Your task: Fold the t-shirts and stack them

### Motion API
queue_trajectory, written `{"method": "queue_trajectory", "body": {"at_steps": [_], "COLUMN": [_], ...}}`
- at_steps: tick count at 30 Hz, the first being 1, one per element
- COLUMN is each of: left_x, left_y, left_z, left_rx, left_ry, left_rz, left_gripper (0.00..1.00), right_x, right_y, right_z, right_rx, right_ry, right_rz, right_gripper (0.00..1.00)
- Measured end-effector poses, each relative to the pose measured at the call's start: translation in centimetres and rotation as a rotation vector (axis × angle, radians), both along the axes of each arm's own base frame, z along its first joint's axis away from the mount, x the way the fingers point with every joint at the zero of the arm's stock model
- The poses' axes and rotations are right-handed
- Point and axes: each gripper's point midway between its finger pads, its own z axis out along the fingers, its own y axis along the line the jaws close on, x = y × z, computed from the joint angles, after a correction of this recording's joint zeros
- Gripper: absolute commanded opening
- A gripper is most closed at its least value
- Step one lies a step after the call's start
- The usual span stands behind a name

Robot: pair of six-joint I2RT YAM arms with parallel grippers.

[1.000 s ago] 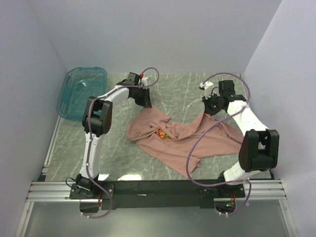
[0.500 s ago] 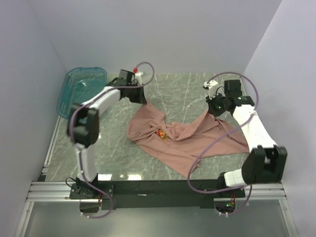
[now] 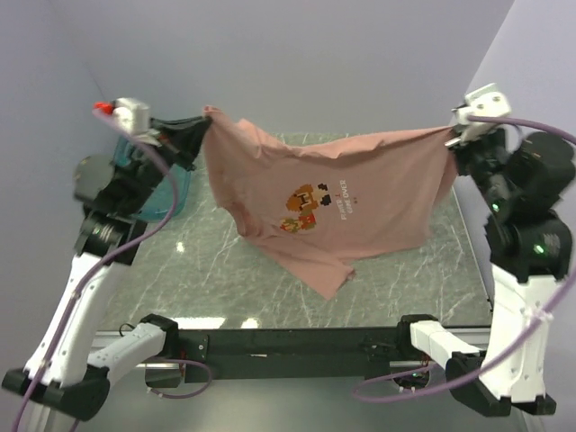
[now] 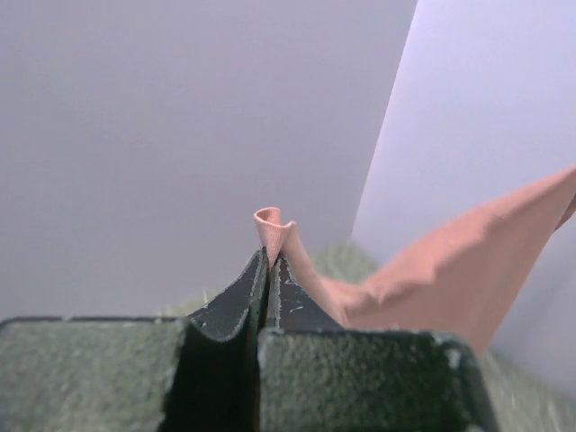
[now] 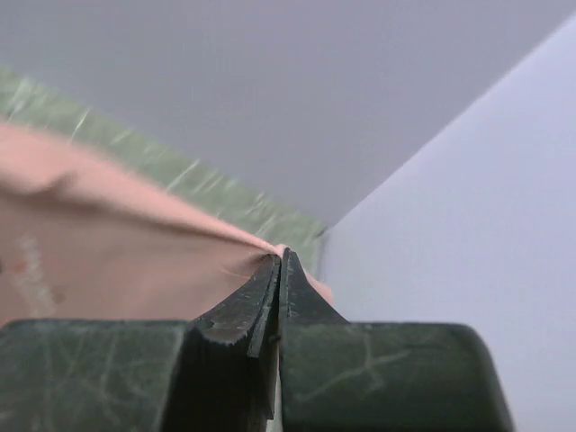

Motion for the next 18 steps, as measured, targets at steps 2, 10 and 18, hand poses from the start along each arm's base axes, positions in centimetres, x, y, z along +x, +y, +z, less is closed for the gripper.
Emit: {"method": "queue_trajectory", "body": {"at_steps": [2,10,18], "left_x": [-2.2,-11.2,-21.5], "left_y": [0.8,3.5,6.1], "left_z": [2.7,13.2,20.7], "left_rx": [-0.041,-0.165,-0.240], "left_ry": [-0.077,-0.354,-0.624], "left_rz": [0.005,-0.021,-0.074], "left_gripper": [0.01,0.01,0.01], "right_x": [-1.8,-11.2,-21.0], "right_y": [-0.5,-2.4,-4.1], "right_z": [3.6,16.8,23.5], "right_rx": [0.005,0.041,0.068], "right_ry": [-0.097,-0.501,-0.815], "right_rz": [-0.027,-0.131,-0.237], "right_gripper": [0.00,0.00,0.00]}}
